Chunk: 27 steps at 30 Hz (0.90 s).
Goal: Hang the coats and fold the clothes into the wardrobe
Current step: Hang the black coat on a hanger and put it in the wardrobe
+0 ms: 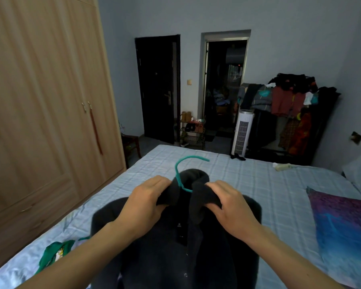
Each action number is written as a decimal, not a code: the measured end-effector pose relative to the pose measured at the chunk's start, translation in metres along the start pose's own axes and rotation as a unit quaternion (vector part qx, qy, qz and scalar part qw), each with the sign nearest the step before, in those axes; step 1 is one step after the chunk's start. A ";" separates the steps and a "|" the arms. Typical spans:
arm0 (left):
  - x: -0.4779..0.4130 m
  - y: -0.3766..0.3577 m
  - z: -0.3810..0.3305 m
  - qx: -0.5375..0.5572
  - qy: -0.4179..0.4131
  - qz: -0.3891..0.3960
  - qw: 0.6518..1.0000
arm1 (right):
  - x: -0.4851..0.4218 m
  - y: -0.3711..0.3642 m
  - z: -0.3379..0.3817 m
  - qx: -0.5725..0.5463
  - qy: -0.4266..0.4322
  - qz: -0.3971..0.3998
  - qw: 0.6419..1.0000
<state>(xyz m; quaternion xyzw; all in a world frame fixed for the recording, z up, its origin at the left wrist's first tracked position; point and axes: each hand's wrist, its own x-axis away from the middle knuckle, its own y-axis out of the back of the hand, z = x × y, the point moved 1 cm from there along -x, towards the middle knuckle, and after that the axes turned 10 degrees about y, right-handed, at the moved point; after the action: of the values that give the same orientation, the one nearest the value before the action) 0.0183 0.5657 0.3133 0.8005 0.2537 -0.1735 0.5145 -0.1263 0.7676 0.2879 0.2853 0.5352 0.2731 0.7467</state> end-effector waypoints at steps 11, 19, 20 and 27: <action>-0.008 -0.001 -0.015 -0.044 -0.011 0.030 0.999 | 0.002 0.003 0.007 -0.056 0.012 -0.091 0.994; -0.002 0.007 -0.001 -0.068 -0.023 0.073 0.995 | 0.008 -0.001 0.004 -0.067 -0.024 -0.190 0.979; -0.001 0.009 0.002 -0.044 -0.019 0.083 0.995 | 0.008 0.000 0.004 -0.067 -0.027 -0.196 0.978; -0.001 0.019 0.033 -0.198 -0.043 0.050 0.978 | 0.010 0.002 0.004 -0.088 -0.027 -0.209 0.974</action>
<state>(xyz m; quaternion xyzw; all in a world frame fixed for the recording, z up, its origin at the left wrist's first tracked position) 0.0281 0.5291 0.3149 0.6860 0.2206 -0.1281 0.6814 -0.1195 0.7753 0.2840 0.1078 0.5363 0.1492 0.8237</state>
